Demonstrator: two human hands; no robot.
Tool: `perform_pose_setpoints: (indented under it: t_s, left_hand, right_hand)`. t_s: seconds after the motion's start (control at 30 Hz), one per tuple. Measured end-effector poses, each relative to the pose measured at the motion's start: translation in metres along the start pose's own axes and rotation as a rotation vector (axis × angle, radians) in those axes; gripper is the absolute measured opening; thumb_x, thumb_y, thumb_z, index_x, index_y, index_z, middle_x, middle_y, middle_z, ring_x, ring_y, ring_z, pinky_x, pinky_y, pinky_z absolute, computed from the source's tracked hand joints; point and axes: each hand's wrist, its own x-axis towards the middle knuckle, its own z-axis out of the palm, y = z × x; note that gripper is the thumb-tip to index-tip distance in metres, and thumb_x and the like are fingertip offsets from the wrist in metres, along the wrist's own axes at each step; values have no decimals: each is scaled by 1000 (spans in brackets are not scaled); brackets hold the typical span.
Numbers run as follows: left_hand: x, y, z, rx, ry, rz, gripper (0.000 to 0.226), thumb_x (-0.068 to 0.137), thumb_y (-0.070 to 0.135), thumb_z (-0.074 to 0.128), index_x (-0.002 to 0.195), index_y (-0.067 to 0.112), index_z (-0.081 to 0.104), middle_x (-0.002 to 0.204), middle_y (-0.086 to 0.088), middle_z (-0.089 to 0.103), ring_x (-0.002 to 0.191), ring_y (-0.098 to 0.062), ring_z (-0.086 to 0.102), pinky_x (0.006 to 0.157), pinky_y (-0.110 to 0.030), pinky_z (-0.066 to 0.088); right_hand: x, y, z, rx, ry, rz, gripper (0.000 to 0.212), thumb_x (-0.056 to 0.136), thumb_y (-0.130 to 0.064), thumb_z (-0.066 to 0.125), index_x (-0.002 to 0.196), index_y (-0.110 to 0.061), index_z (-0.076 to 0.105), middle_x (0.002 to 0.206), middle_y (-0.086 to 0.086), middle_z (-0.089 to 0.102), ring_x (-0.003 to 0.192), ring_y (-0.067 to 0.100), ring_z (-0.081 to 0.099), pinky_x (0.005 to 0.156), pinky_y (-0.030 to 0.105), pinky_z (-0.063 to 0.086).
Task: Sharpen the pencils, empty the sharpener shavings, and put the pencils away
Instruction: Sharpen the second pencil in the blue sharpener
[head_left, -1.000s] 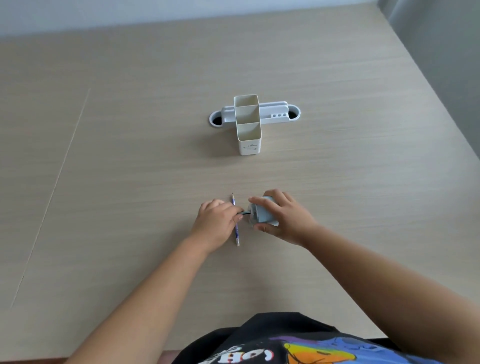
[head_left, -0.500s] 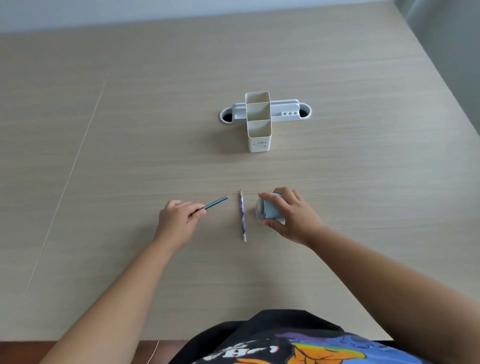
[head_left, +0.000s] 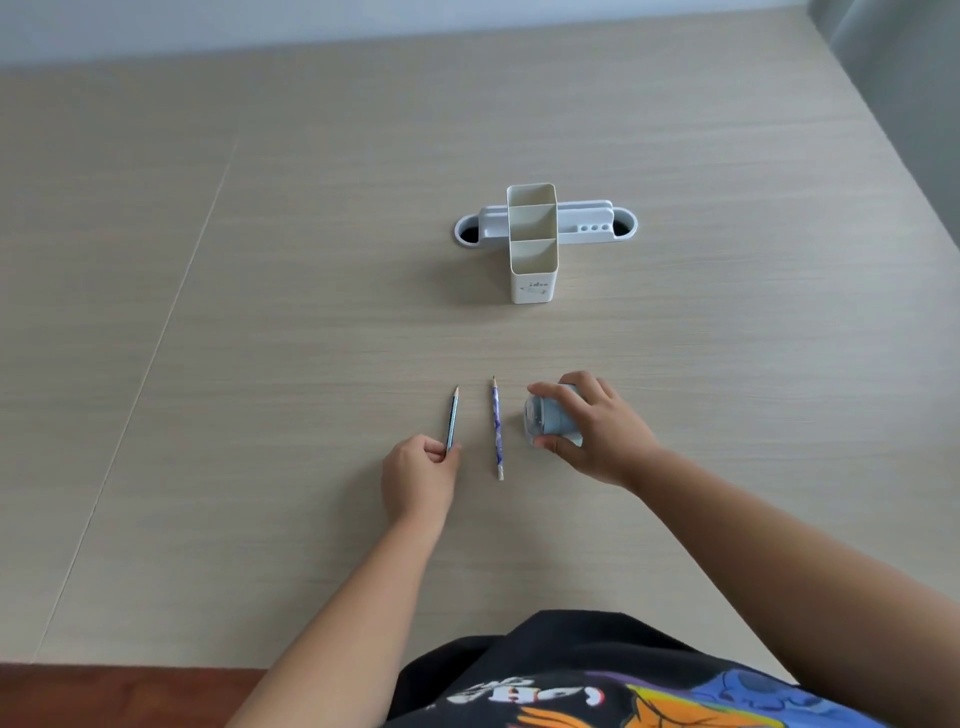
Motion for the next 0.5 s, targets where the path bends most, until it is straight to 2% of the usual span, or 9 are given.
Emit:
perform_pose_setpoints:
  t_s: [0.17,0.27,0.33,0.4,0.5]
  left_hand:
    - [1,3,-2,34,-3,19,24,70,34,76,70,18,57,74,2,65,73,-22,61,63,-35,52]
    - [-2,7,0,114,-7,179,27,72,35,75,73,19,53,76,1,60,76,-24,57,60,-31,42]
    - [-5,17,7,235,-94,283,28,74,42,72,72,17,59,80,0,61,78,-24,58,61,-31,42]
    - [-8,30,15,379,-206,307,35,76,49,68,77,14,64,86,-2,63,82,-25,59,63,-31,43]
    - [-4,41,21,455,-304,270,30,81,40,64,81,10,69,87,-10,68,84,-33,64,64,-33,48]
  right_hand:
    - [0,-2,0,12,1,19,58,80,-52,60,132,-41,37,121,5,47,105,28,50,85,39,48]
    - [-1,-1,0,21,-1,27,58,80,-52,61,132,-40,38,122,5,47,106,29,49,87,39,47]
    - [-1,-2,0,22,-8,31,58,80,-53,60,132,-40,37,122,5,46,106,29,49,88,41,47]
    - [0,-3,0,26,-15,41,59,80,-53,60,133,-40,37,123,5,46,106,29,48,89,42,47]
    - [-1,-3,0,45,-15,51,59,80,-54,60,133,-40,37,124,5,46,107,29,48,90,42,46]
